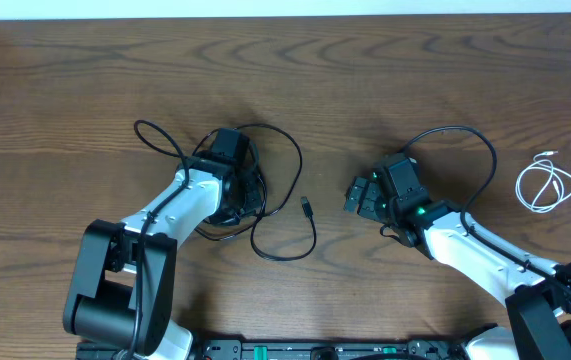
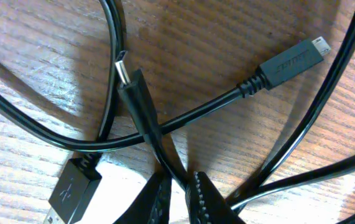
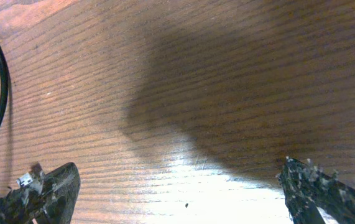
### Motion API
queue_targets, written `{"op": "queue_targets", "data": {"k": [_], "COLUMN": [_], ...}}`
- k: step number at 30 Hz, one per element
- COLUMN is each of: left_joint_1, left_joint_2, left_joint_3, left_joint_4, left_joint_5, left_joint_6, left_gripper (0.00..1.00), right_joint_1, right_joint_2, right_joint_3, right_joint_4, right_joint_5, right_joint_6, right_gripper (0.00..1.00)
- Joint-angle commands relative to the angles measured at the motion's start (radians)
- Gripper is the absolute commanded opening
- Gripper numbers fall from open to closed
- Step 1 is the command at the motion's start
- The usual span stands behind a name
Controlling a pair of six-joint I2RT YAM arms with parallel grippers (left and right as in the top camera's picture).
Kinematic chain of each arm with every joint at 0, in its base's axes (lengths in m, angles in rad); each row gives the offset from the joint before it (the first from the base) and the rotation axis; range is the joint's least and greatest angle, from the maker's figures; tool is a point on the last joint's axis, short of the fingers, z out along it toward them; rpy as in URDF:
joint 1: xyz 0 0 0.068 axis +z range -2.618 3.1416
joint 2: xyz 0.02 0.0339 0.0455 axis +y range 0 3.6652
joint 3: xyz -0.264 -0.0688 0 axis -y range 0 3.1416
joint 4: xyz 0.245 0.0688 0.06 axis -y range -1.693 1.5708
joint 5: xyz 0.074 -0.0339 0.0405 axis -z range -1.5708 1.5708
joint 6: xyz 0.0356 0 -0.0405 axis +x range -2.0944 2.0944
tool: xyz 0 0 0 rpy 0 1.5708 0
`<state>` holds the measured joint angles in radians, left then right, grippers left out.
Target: Untangle cables
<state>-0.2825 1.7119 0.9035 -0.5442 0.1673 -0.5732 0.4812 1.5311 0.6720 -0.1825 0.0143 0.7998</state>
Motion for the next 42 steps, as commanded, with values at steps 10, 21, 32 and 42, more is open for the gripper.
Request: {"op": "queue_targets", "data": {"k": [10,21,32,42], "left_joint_1": [0.030,0.027,-0.076,-0.202], "left_joint_2": [0.031,0.033,0.033,0.033], "left_joint_3": [0.008,-0.013,-0.071,-0.071], "left_joint_4": [0.184,0.246,0.193,0.000], "left_joint_5": [-0.004,-0.066,-0.042,0.074], "left_joint_6": [-0.001,-0.002,-0.002,-0.001], "left_gripper": [0.25,0.25,0.25,0.24], "right_joint_1": [-0.002,-0.002,-0.002,-0.002], "right_joint_2": [-0.011,-0.011,-0.011,-0.011], "right_joint_3": [-0.002,-0.002,-0.002,-0.002], "right_joint_4": [0.000,0.010,0.010,0.007], "right_joint_5": [0.001,0.002,0.002,0.002], "right_joint_6": [-0.016,-0.016,-0.016,-0.016], "right_gripper": [0.99,0.99,0.99,0.99]}}
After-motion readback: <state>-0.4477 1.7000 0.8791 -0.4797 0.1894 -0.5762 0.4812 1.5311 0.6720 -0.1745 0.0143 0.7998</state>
